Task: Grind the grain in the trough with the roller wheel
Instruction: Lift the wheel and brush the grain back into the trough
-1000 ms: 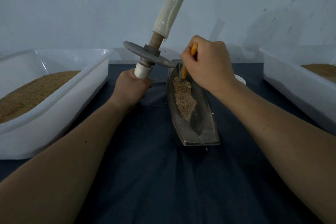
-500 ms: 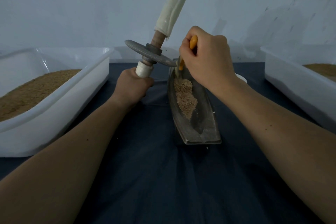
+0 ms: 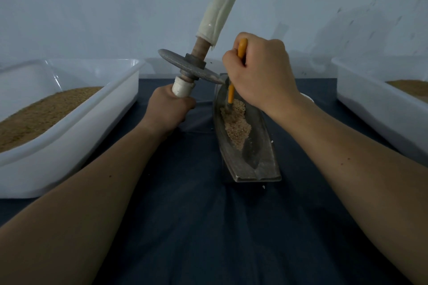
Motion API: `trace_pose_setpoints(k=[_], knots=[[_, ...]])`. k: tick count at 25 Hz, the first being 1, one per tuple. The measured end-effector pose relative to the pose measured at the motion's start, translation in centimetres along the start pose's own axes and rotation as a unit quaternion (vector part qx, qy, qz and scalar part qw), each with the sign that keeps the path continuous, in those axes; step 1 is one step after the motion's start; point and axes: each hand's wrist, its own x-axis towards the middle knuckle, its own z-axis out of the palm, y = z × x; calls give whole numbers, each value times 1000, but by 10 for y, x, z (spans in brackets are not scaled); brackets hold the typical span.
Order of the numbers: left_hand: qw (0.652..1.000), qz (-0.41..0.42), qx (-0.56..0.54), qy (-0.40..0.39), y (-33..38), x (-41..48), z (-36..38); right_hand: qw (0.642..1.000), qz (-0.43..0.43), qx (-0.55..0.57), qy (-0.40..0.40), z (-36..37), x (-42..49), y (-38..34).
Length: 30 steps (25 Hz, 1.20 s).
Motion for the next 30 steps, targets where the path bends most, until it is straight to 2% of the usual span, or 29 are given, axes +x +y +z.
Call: trace_pose_setpoints(k=[4, 7, 12, 18, 23, 28, 30], knots=[[1000, 1, 2, 1, -2, 1, 1, 999, 12, 29, 26, -7, 6, -1], [1000, 4, 5, 8, -3, 3, 1, 999, 26, 22, -16, -7, 8, -2], [1000, 6, 3, 3, -5, 4, 1, 997, 56, 42, 33, -15, 16, 7], [1000, 3, 3, 3, -4, 4, 0, 995, 90, 47, -24, -12, 16, 8], [1000, 5, 13, 3, -4, 4, 1, 995, 86, 24, 43, -29, 26, 16], [1000, 3, 7, 0, -5, 4, 0, 997, 70, -10, -13, -23, 21, 17], [1000, 6, 10, -1, -5, 4, 0, 998, 64, 4, -11, -22, 21, 18]])
